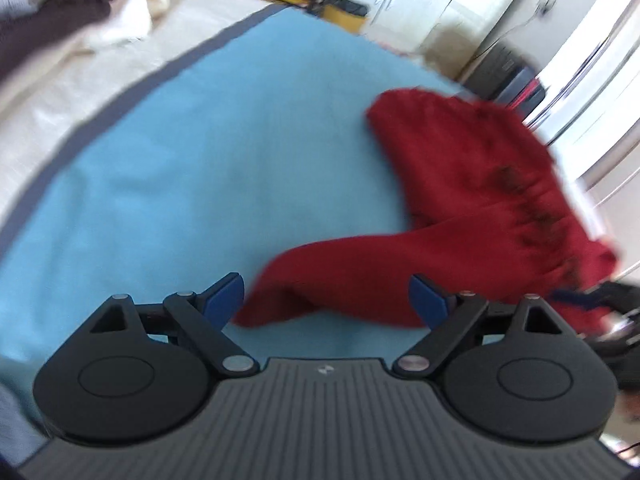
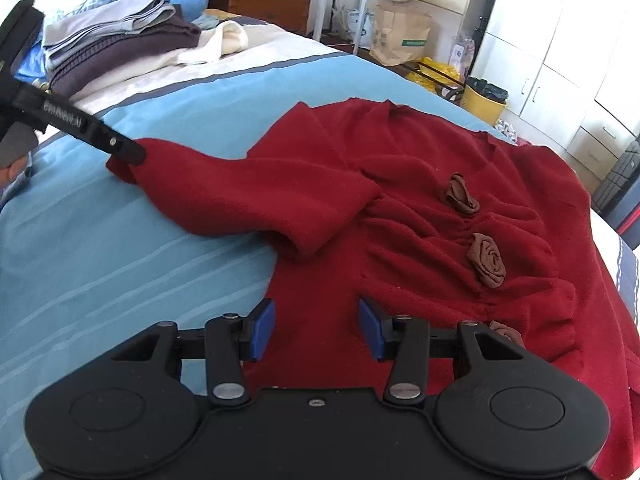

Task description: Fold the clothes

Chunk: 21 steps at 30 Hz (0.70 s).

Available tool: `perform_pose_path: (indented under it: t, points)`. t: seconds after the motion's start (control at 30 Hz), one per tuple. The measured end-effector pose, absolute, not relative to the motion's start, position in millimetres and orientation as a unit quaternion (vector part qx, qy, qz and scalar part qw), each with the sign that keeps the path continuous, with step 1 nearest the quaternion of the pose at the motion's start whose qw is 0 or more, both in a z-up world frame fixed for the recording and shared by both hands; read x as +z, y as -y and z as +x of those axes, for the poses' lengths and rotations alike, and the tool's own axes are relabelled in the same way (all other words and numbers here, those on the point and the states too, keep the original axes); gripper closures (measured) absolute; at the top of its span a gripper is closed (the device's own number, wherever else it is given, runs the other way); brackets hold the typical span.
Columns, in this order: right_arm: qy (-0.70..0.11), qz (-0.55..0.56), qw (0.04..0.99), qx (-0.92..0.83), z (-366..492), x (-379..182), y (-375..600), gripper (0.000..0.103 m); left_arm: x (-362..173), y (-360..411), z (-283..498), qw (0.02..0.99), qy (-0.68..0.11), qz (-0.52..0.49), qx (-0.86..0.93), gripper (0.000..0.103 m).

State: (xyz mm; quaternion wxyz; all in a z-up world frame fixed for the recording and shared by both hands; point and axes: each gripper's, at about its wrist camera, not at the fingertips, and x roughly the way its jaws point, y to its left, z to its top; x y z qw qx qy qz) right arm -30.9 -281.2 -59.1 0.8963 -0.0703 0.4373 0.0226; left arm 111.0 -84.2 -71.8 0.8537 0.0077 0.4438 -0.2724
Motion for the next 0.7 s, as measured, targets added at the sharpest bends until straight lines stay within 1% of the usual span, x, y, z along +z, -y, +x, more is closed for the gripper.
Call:
perform_pose_path:
  t: [0.13, 0.17, 0.23, 0.3, 0.37, 0.4, 0.43, 0.5, 0.53, 0.63, 0.7]
  points:
    - [-0.435, -0.073, 0.897, 0.027, -31.8, -59.0, 280.8, 0.051, -80.5, 78.8, 115.9, 0.842, -0.462, -0.016, -0.278, 0.013]
    - [-0.434, -0.071, 0.898, 0.028, -31.8, -58.9, 281.4, 0.051, -83.3, 82.1, 115.8, 0.843, -0.465, 0.001, -0.27, 0.013]
    - [-0.435, -0.066, 0.898, 0.027, -31.8, -59.4, 282.4, 0.051, -86.6, 83.7, 119.0, 0.83, -0.482, -0.002, -0.279, 0.013]
    - [-0.434, -0.064, 0.898, 0.028, -32.2, -59.9, 282.9, 0.051, -97.6, 86.8, 123.1, 0.807, -0.504, -0.032, -0.307, 0.015]
    - [-0.434, -0.054, 0.899, 0.031, -31.2, -60.0, 284.5, 0.051, -103.9, 95.2, 123.4, 0.807, -0.502, -0.031, -0.31, 0.033]
    - [-0.434, -0.043, 0.899, 0.035, -30.7, -60.0, 285.9, 0.051, -101.9, 99.1, 122.4, 0.814, -0.493, -0.018, -0.306, 0.058]
    - [-0.433, -0.033, 0.9, 0.039, -30.1, -60.1, 287.2, 0.051, -99.3, 101.3, 121.4, 0.82, -0.484, -0.011, -0.304, 0.092]
    - [-0.433, -0.013, 0.9, 0.045, -29.0, -60.3, 289.5, 0.051, -87.8, 91.8, 117.9, 0.828, -0.465, -0.048, -0.311, 0.092]
    - [-0.432, -0.003, 0.901, 0.048, -29.0, -60.0, 291.3, 0.051, -77.1, 86.7, 112.7, 0.844, -0.439, -0.05, -0.304, 0.092]
    - [-0.432, 0.022, 0.9, 0.048, -29.7, -58.8, 297.5, 0.051, -29.1, 64.7, 86.5, 0.914, -0.328, 0.003, -0.237, 0.092]
    - [-0.433, 0.025, 0.9, 0.042, -31.2, -58.5, 300.1, 0.051, -4.2, 37.6, 74.6, 0.937, -0.288, -0.018, -0.199, 0.092]
